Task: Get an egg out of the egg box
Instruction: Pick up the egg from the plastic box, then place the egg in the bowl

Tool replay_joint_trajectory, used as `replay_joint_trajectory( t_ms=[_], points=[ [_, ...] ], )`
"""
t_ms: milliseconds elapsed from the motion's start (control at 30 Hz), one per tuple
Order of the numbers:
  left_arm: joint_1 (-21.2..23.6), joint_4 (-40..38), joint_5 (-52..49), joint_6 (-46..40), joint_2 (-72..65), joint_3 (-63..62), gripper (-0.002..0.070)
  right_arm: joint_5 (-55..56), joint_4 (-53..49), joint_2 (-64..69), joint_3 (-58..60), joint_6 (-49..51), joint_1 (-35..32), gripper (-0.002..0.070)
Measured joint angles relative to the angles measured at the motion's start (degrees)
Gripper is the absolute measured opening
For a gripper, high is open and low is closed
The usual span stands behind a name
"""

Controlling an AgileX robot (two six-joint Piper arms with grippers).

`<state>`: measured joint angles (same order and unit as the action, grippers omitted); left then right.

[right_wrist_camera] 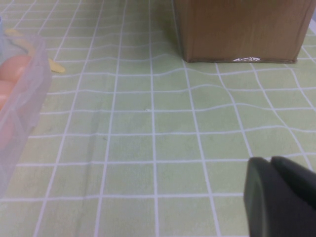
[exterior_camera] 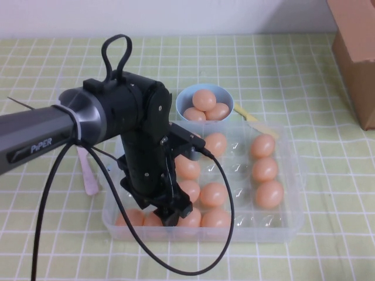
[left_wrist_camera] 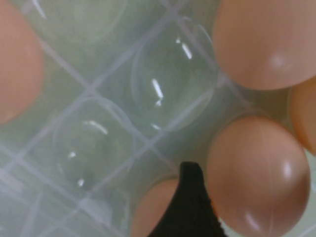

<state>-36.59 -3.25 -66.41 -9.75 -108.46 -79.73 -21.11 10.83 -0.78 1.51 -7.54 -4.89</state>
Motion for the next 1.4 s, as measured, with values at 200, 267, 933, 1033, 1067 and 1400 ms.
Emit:
replay_joint_trajectory(
  t_ms=[200,267,933,1033,1067,1400],
  points=[
    [0.00,-0.87,0.00,-0.23,-1.09,0.00,0.0483,0.00,0.00,0.00,0.00,0.00,0.00,-0.0017],
    [0.00,-1.11,0.00,-0.23,-1.35,0.00,0.0483,0.00,0.00,0.00,0.00,0.00,0.00,-0.0017],
    [0.00,-0.79,0.31,-0.33,-0.66,-0.10,0.0355,0.00,0.00,0.00,0.00,0.00,0.00,-0.0017],
    [0.00,0.11,0.20,-0.33,2.81,-2.35,0.0355,0.00,0.00,0.00,0.00,0.00,0.00,-0.0017],
    [0.00,0.53,0.20,-0.33,4.21,-3.37,0.0355,0.00,0.00,0.00,0.00,0.00,0.00,-0.0017],
    [2.72,6.04,18.57,-0.07,11.25,-6.65,0.0355,0.00,0.00,0.00,0.00,0.00,0.00,-0.0017]
  ],
)
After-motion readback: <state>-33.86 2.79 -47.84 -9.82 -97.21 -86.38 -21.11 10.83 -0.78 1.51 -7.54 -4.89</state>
